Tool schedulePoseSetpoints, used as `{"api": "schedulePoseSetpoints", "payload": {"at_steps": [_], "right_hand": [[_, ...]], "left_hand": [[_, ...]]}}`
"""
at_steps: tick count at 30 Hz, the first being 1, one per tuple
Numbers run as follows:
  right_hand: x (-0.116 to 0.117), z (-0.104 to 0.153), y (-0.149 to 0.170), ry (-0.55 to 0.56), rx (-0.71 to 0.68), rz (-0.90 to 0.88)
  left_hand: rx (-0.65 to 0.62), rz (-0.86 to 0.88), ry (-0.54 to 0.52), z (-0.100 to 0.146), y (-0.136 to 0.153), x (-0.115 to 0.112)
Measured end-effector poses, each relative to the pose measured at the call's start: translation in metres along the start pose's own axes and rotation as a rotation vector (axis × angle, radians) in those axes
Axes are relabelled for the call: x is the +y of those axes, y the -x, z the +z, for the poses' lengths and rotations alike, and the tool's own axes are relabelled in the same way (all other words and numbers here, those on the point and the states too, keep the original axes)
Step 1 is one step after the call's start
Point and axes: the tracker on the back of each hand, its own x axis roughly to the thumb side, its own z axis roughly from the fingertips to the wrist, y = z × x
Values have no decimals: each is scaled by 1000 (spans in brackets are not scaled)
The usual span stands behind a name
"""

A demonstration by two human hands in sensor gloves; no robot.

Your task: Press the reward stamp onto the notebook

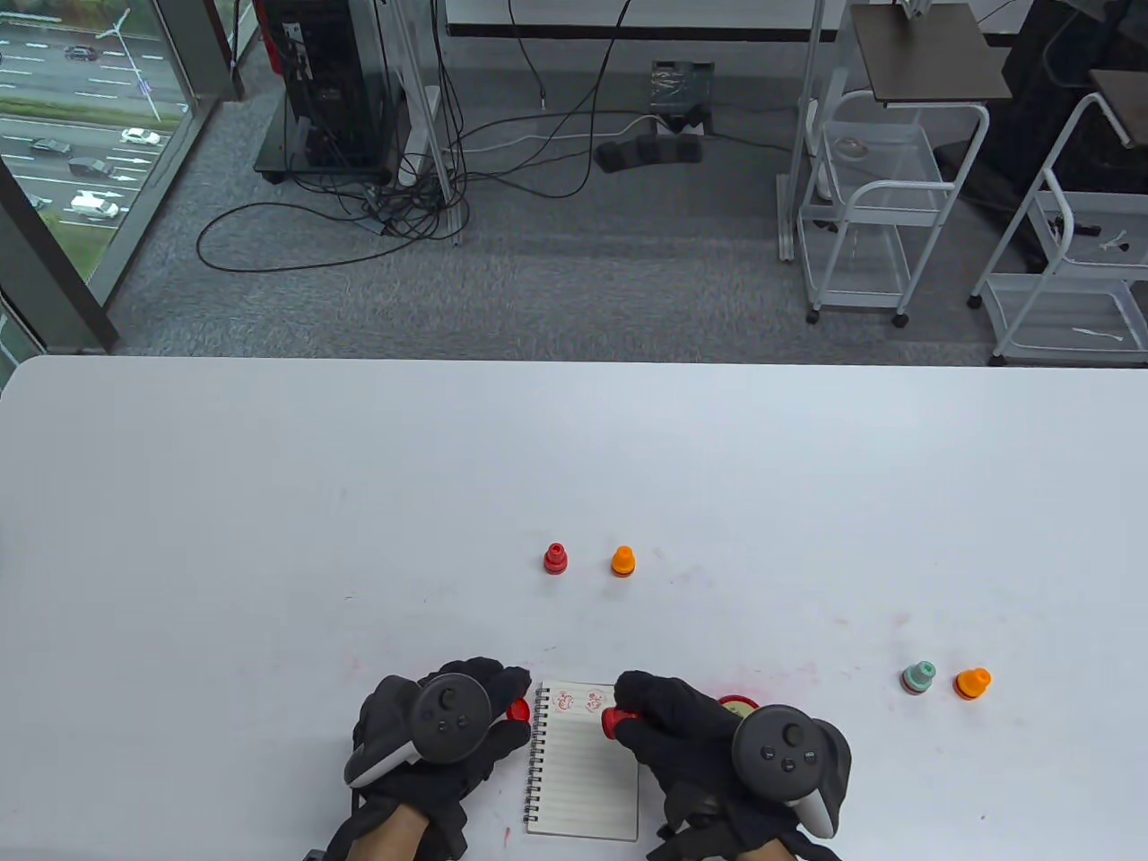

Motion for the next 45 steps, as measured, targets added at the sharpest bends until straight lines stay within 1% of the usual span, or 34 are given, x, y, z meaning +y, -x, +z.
{"api": "schedulePoseSetpoints", "payload": {"at_steps": [6, 8, 12, 18, 30, 32, 34, 39, 45], "right_hand": [[-1, 0, 1, -12, -10, 22], [-1, 0, 1, -13, -8, 28], [-1, 0, 1, -11, 0, 26], [-3, 0, 4, -5, 13, 25], [-7, 1, 4, 9, 12, 54], [-9, 1, 5, 23, 25, 82], [-11, 2, 5, 50, 40, 133], [-17, 2, 7, 87, 43, 258], [-12, 2, 10, 52, 28, 360]], "left_hand": [[16, -166, 65, -5, 3, -8], [20, -199, 74, -5, 2, -9], [32, -210, 67, -4, 4, -8], [46, -198, 74, -4, 8, -6], [54, -147, 38, 3, 14, 5], [39, -97, 49, 7, 17, 10], [30, -49, 29, 11, 22, 15], [24, -2, -29, 17, 26, 26], [-4, -14, -63, 20, 19, 33]]}}
